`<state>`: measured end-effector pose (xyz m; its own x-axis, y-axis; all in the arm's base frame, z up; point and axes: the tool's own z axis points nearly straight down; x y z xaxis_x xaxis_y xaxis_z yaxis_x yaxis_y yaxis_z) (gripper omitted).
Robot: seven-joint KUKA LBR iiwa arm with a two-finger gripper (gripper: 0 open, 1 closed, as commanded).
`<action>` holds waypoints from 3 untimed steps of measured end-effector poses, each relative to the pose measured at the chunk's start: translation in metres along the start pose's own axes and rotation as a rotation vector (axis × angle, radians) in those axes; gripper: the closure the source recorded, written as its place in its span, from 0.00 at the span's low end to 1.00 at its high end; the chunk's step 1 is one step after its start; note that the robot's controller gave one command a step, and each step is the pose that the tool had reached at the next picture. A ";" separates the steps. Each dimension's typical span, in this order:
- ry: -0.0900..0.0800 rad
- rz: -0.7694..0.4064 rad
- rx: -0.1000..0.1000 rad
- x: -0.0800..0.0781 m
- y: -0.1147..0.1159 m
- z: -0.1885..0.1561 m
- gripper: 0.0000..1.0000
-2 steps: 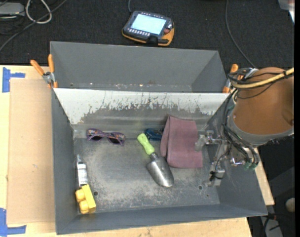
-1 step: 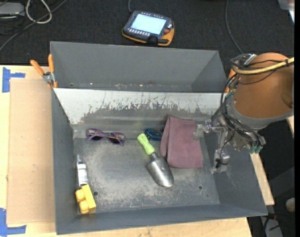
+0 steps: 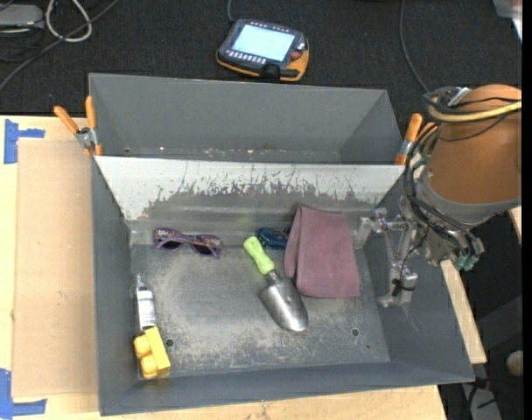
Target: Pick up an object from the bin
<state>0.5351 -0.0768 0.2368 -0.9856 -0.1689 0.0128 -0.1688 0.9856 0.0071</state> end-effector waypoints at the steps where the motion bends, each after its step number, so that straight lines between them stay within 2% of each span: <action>1: -0.011 -0.253 0.004 -0.069 0.005 0.034 0.00; 2: -0.006 0.195 0.002 -0.030 0.018 0.033 0.00; 3: -0.010 -0.132 0.002 -0.074 0.049 0.083 0.00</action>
Offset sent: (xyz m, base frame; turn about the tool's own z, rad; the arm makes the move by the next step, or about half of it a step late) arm 0.0103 0.0253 -0.0269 0.2396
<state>0.5987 -0.0155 0.1527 -0.9549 -0.2969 0.0022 -0.2968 0.9549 0.0061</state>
